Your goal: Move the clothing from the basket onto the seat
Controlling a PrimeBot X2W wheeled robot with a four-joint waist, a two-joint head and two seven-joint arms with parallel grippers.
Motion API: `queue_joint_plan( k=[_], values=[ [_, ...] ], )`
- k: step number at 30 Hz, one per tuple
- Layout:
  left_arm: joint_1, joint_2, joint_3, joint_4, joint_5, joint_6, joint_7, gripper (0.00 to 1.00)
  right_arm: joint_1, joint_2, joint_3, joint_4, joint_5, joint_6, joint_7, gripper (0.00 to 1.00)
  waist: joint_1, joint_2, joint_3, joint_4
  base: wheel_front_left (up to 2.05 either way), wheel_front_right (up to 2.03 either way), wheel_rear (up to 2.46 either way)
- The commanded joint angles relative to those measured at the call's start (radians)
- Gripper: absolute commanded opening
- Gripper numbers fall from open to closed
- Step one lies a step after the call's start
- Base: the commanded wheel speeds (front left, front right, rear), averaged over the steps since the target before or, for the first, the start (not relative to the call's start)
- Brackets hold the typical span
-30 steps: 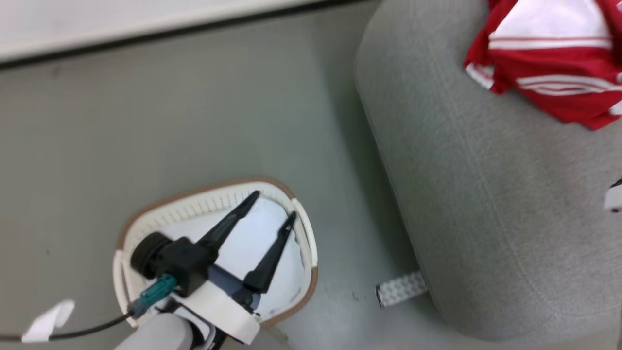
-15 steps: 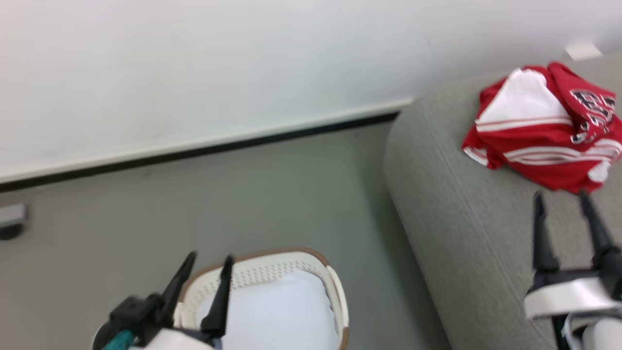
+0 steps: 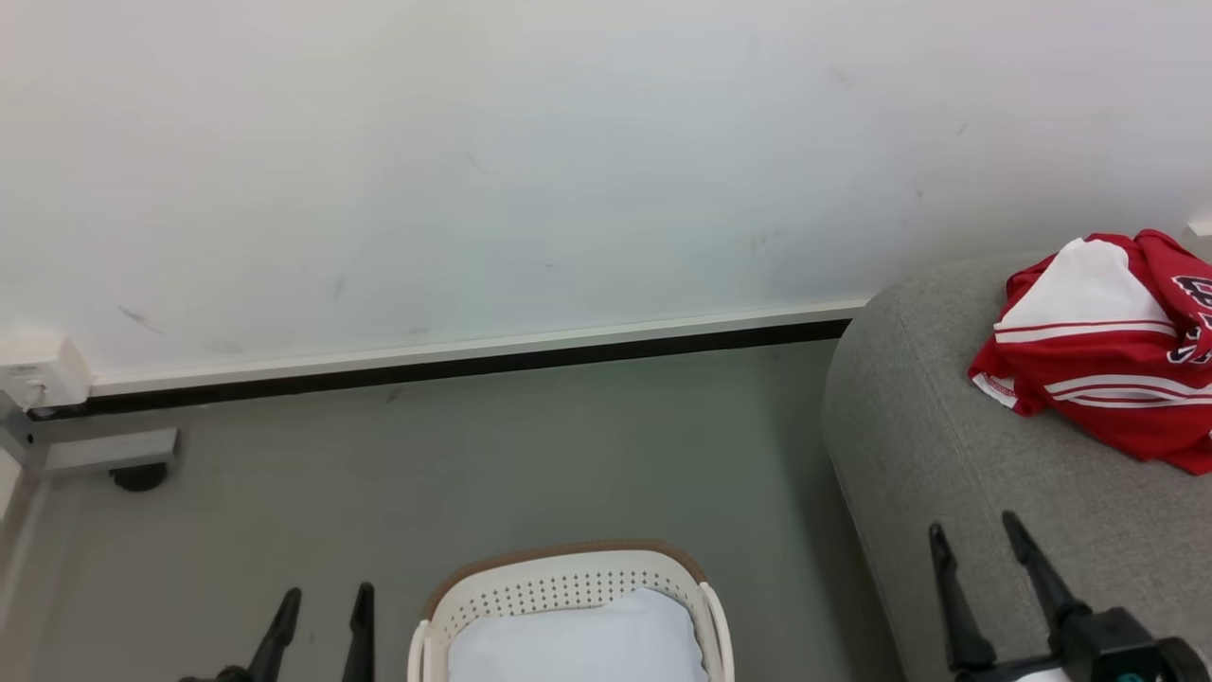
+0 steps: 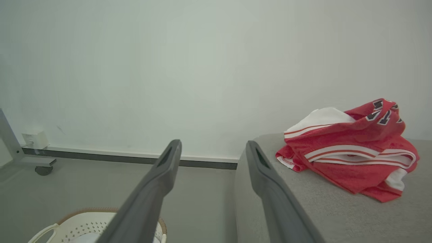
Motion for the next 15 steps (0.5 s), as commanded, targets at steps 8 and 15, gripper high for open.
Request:
queue_joint_plan(
  k=[8, 15],
  values=[
    [0.016, -0.052, 0.057, 0.043, 0.036, -0.048, 0.001, 0.0, 0.027, 0.003, 0.033, 0.05, 0.029, 0.0, 0.001, 0.0, 0.0003, -0.0001, -0.01, 0.015, 0.0, 0.0, 0.0],
    [0.004, -0.069, 0.072, 0.063, -0.053, -0.053, 0.029, 0.0, 0.031, 0.005, 0.022, 0.062, 0.135, 0.0, 0.028, 0.0, 0.0003, -0.0001, -0.009, 0.021, 0.0, 0.0, 0.0]
  ],
)
